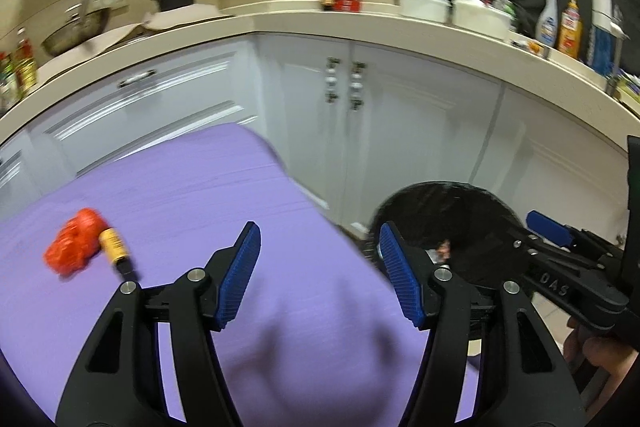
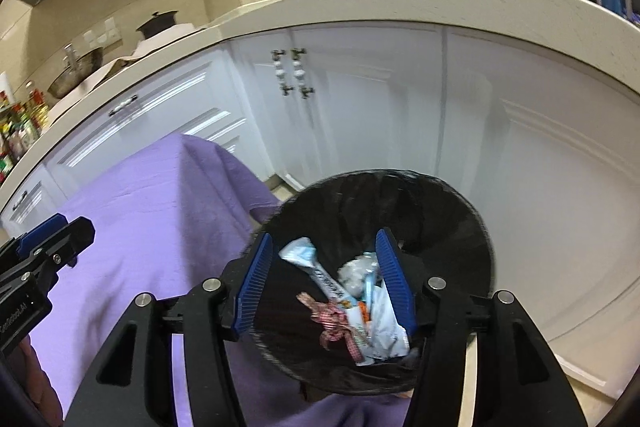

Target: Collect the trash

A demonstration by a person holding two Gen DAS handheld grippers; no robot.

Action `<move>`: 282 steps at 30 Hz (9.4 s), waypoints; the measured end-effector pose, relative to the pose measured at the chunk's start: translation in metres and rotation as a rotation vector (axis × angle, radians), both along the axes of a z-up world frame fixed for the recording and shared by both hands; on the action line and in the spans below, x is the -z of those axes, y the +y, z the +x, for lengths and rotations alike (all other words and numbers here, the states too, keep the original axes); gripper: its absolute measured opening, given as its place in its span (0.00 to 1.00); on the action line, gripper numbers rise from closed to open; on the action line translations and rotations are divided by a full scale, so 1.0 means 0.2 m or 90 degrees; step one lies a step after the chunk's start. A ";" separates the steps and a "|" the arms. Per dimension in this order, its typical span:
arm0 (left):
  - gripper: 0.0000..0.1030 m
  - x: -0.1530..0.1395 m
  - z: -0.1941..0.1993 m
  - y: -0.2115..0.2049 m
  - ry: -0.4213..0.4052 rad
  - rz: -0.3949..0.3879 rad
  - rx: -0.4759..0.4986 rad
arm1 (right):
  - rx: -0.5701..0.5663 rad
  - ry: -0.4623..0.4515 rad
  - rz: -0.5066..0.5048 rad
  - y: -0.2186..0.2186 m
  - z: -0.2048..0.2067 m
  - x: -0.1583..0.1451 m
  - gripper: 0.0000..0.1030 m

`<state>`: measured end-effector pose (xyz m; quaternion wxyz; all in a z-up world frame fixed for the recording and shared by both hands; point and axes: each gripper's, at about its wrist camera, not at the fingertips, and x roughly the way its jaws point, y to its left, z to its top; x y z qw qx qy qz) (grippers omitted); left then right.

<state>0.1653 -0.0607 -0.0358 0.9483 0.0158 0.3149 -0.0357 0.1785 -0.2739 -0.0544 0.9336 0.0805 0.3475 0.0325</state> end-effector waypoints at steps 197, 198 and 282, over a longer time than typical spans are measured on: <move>0.65 0.15 0.18 -0.46 0.021 0.000 0.124 | 0.096 0.041 -0.048 -0.28 0.00 0.01 0.54; 0.65 0.15 0.17 -0.46 0.020 0.000 0.123 | 0.096 0.038 -0.049 -0.28 -0.02 0.01 0.55; 0.88 -0.12 -0.41 -0.14 -0.056 -0.012 0.073 | 0.097 -0.056 -0.088 -0.11 -0.62 -0.32 0.78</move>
